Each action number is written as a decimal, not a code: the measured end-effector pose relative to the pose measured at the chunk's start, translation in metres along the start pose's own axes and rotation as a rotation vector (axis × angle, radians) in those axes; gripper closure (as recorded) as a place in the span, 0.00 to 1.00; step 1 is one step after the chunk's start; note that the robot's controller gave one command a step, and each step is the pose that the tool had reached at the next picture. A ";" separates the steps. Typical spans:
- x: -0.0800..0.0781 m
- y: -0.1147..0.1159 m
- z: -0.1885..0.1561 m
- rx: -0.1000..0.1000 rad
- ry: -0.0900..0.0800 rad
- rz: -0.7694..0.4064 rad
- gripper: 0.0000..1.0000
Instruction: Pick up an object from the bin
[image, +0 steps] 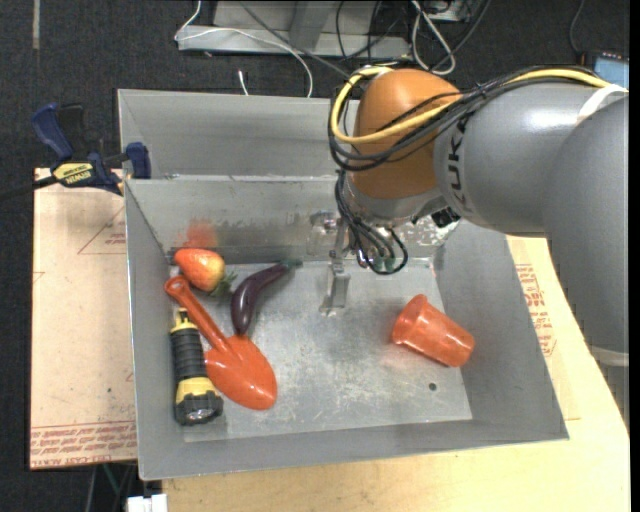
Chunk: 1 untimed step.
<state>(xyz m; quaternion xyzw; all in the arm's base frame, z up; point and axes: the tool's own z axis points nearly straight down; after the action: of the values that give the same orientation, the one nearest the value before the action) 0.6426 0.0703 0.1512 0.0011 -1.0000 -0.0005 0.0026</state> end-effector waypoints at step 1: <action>-0.001 0.000 -0.005 0.000 -0.007 0.002 0.00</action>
Offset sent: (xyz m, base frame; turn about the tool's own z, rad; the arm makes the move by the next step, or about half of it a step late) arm 0.0101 0.0638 -0.0812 -0.0857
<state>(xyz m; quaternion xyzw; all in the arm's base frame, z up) 0.6440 0.0698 0.1564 0.0000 -1.0000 -0.0007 -0.0009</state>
